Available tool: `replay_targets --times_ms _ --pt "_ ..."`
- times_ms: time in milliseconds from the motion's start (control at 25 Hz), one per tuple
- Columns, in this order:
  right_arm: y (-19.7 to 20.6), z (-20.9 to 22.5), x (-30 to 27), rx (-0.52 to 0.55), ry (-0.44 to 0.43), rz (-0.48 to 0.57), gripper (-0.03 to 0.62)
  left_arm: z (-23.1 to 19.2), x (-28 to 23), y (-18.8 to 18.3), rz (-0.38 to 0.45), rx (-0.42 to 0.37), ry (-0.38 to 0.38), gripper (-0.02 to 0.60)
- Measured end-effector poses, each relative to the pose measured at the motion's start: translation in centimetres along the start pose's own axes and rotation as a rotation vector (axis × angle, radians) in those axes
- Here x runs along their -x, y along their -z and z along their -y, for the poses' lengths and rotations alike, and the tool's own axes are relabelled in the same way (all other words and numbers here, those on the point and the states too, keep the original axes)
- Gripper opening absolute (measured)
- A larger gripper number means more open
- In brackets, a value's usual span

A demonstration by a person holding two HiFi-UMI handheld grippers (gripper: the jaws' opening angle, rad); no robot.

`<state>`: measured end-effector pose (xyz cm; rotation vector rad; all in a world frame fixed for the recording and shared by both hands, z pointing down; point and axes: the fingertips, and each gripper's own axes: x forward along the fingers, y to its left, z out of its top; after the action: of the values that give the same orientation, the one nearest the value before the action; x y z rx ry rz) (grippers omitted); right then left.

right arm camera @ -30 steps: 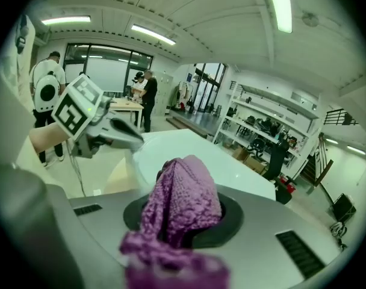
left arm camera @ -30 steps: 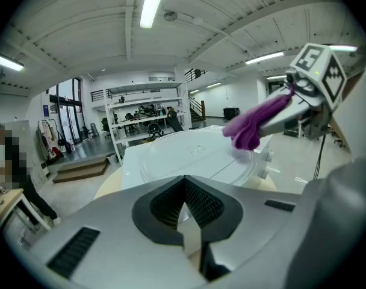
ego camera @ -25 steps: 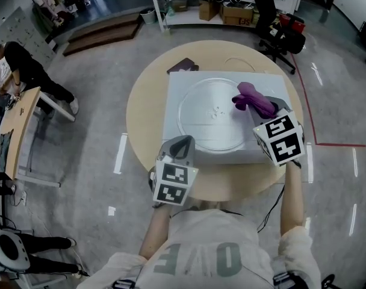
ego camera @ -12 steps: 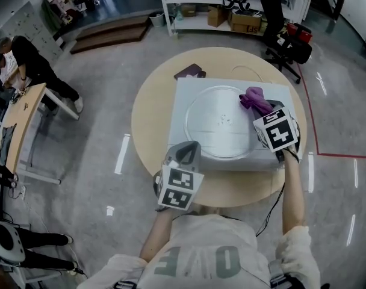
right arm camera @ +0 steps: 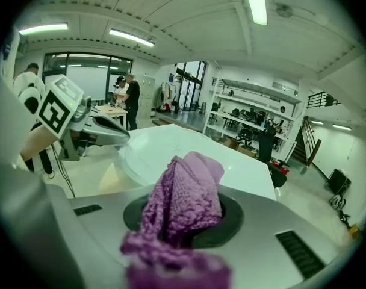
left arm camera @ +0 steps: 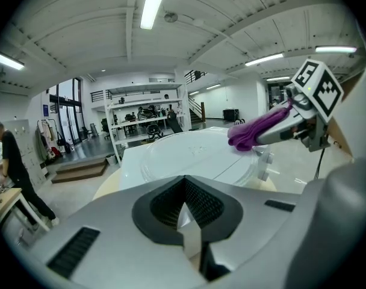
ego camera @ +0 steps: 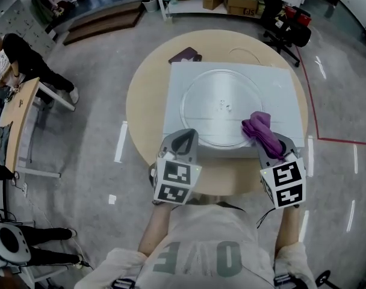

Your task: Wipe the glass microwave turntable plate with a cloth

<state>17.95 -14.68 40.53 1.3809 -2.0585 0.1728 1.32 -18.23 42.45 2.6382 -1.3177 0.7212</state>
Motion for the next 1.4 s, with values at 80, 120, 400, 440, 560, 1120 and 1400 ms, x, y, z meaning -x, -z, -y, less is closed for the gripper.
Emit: replay_targets --times_ms 80,120,400,440,560,1120,1400 --pt "0.4 -1.2 0.6 0.000 -0.021 -0.007 0.049 -0.1 0.1 -0.2 0.000 -0.008 0.000 0.003" --pt "0.5 -1.7 0.7 0.000 -0.029 -0.009 0.049 -0.1 0.1 -0.2 0.000 -0.010 0.000 0.003" --pt "0.7 -2.5 0.4 -0.026 -0.036 -0.012 0.049 -0.1 -0.1 -0.3 -0.012 -0.013 0.005 0.003" --pt "0.6 -2.4 0.3 -0.023 -0.034 -0.013 0.049 0.0 -0.1 -0.3 -0.012 -0.014 0.004 0.002" --pt "0.6 -2.2 -0.3 -0.011 -0.023 -0.015 0.049 0.1 -0.7 -0.2 -0.013 -0.012 0.003 0.003" --pt "-2.7 2.4 1.8 -0.100 0.057 0.209 0.049 -0.1 0.1 -2.0 0.071 -0.007 -0.106 0.003" --pt "-2.9 3.6 6.0 -0.167 0.096 0.349 0.049 -0.1 3.0 -3.9 0.167 -0.049 -0.168 0.003"
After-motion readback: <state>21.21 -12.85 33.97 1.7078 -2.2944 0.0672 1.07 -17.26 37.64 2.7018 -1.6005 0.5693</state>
